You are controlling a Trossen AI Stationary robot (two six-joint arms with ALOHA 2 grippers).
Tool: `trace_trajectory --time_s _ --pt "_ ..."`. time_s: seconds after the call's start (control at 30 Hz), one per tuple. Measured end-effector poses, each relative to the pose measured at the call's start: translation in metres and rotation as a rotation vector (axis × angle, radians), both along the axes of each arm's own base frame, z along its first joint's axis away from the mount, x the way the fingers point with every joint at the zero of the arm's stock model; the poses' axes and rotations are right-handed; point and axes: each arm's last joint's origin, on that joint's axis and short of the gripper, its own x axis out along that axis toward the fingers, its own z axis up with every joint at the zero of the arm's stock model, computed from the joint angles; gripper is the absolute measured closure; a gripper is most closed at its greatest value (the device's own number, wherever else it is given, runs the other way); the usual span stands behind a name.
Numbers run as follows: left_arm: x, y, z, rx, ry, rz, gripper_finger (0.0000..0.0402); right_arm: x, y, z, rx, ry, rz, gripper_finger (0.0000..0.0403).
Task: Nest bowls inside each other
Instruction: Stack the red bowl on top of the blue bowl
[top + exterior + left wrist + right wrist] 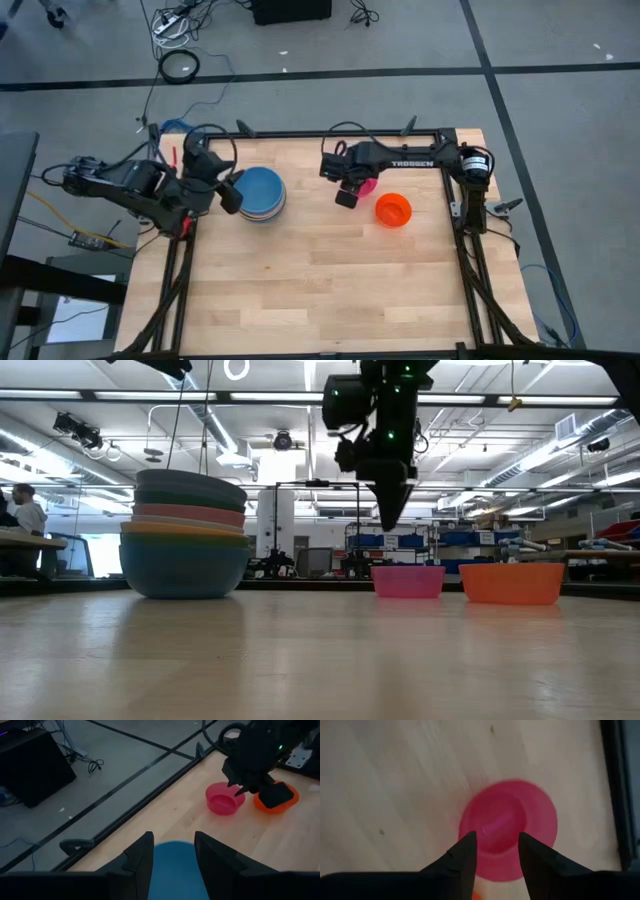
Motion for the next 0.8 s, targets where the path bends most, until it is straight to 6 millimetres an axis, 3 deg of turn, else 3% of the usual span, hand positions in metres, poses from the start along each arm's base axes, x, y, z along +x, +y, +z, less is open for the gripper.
trace_trajectory --time_s 0.4,0.8 --pt "0.001 0.000 -0.002 -0.009 0.000 -0.006 0.0249 -0.011 -0.003 -0.045 0.037 0.011 -0.097 0.0211" --pt "0.001 0.000 -0.002 -0.019 -0.010 0.001 0.0249 -0.011 -0.004 -0.053 0.074 -0.022 -0.099 0.0213"
